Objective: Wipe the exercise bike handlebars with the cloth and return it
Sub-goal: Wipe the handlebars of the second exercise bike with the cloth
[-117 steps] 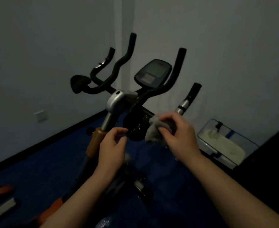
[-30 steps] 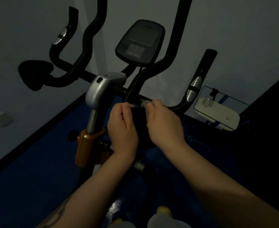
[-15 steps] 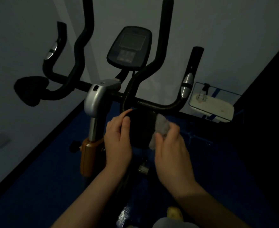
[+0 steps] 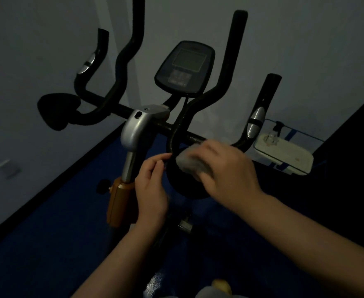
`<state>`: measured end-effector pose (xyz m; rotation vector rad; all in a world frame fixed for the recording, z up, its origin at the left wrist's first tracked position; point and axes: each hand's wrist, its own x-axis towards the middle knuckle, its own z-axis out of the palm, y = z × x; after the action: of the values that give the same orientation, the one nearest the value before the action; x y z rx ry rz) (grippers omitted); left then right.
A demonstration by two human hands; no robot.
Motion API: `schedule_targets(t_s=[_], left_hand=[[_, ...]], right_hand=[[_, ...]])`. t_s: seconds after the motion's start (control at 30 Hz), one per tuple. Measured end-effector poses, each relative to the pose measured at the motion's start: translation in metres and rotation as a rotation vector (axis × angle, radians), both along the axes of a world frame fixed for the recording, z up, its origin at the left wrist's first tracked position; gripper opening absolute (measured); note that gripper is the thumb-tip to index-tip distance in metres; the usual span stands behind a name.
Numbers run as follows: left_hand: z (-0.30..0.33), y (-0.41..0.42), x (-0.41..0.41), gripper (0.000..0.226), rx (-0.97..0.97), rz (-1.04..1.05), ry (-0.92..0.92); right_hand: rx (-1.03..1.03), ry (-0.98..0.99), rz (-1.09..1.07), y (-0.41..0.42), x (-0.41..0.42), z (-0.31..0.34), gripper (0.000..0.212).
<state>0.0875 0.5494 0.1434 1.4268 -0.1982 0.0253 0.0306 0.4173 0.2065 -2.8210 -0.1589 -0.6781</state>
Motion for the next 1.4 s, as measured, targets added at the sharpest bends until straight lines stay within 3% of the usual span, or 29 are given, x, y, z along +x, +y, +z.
schedule_targets(t_s=[0.1, 0.23, 0.3, 0.4, 0.5, 0.63, 0.77, 0.93, 1.07, 1.17, 1.27, 1.4], left_hand=[[0.006, -0.010, -0.005, 0.026, -0.026, 0.039, -0.033], [0.021, -0.022, -0.005, 0.023, -0.025, 0.095, -0.044], [0.029, -0.031, 0.000, 0.017, 0.096, 0.169, -0.119], [0.036, -0.048, 0.005, 0.018, 0.442, 0.303, -0.320], [0.033, -0.055, 0.007, 0.024, 0.699, 0.398, -0.401], [0.027, -0.056, 0.006, 0.020, 0.789, 0.464, -0.429], [0.028, -0.058, 0.005, 0.020, 0.812, 0.488, -0.431], [0.028, -0.057, 0.006, 0.017, 0.764, 0.496, -0.423], [0.027, -0.058, 0.005, 0.018, 0.815, 0.490, -0.432], [0.032, -0.057, 0.003, 0.020, 0.811, 0.466, -0.407], [0.039, -0.061, 0.001, 0.023, 0.795, 0.433, -0.420], [0.061, -0.086, 0.014, 0.024, 0.761, 0.296, -0.556]], right_hand=[[0.060, 0.023, -0.060, 0.015, 0.005, 0.005, 0.026], [-0.138, 0.206, 0.301, -0.019, -0.024, 0.010, 0.026], [-0.034, 0.135, 0.265, -0.046, -0.019, 0.027, 0.032], [0.127, 0.050, 0.103, -0.083, 0.000, 0.042, 0.029], [0.003, 0.264, 0.086, -0.099, 0.008, 0.024, 0.042], [-0.179, 0.263, 0.147, -0.103, 0.035, -0.001, 0.041], [-0.244, 0.404, 0.158, -0.070, 0.093, -0.002, 0.029], [-0.276, 0.395, 0.187, -0.095, 0.074, 0.003, 0.041], [-0.227, 0.461, 0.194, -0.066, 0.106, -0.002, 0.044], [-0.182, 0.347, 0.194, -0.065, 0.096, -0.009, 0.039], [-0.337, 0.203, 0.246, -0.099, 0.063, -0.008, 0.040], [-0.528, 0.181, 0.462, -0.172, 0.047, 0.011, 0.034]])
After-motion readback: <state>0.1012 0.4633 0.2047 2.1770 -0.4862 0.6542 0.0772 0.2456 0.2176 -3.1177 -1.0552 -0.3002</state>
